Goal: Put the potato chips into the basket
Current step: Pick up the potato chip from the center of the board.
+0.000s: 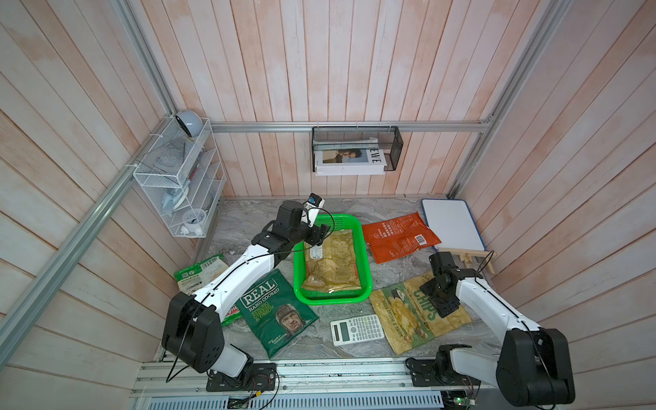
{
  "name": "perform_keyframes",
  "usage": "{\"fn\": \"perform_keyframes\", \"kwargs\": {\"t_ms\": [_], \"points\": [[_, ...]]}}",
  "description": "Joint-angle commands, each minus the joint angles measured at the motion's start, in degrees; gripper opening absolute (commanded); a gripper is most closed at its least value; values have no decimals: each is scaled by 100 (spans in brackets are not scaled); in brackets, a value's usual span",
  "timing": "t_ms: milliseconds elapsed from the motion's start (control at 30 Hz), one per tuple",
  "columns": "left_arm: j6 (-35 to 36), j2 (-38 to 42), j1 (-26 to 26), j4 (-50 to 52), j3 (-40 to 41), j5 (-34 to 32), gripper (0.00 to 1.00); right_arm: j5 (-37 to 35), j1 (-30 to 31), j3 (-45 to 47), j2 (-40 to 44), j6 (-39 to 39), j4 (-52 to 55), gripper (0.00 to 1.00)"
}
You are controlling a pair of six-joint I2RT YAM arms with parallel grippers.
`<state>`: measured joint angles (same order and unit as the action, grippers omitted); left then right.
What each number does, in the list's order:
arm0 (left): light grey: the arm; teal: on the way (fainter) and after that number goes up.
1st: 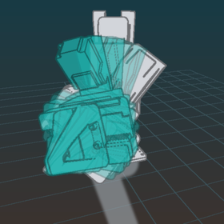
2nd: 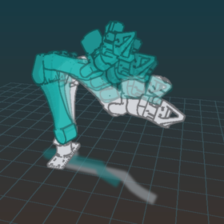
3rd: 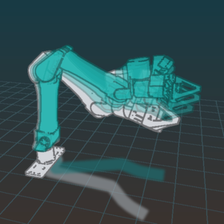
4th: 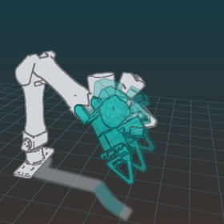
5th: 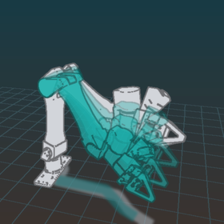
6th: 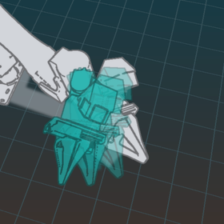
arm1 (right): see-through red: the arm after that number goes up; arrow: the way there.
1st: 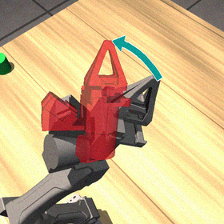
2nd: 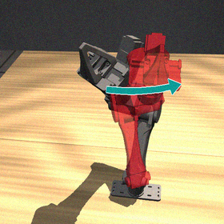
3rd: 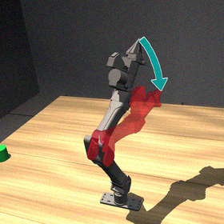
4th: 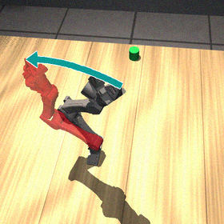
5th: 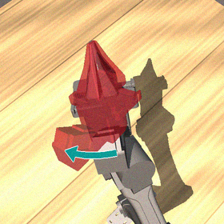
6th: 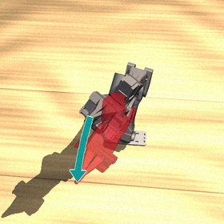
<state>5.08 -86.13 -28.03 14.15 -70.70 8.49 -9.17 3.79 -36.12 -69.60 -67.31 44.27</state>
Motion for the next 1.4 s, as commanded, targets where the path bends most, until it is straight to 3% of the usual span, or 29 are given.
{"fn": "perform_keyframes", "kwargs": {"t_ms": [0,133,233,367,533,833,1033,1167,1367], "points": [[150,88,-96,39,87,-49,77,65,-45,280,-32,-300,-246,69],[184,57,-150,60,91,-49,77,136,-77,244,-307,-203,-446,43],[238,78,-166,76,100,-97,77,203,-133,119,-519,23,-420,38],[283,95,-168,88,100,-179,77,240,-180,97,-509,69,-447,15],[292,103,-176,79,109,-213,77,196,-206,-210,-242,287,-33,0],[405,188,-176,69,124,-544,77,-447,-212,-1481,700,1317,539,0],[467,251,-176,55,136,-723,77,-789,-92,-2610,808,2107,709,0],[502,319,-176,-11,177,-971,77,-1097,378,-3289,765,2655,545,0],[573,427,-176,-118,240,-1535,77,-1201,1584,-4028,325,3662,-421,0]]}}
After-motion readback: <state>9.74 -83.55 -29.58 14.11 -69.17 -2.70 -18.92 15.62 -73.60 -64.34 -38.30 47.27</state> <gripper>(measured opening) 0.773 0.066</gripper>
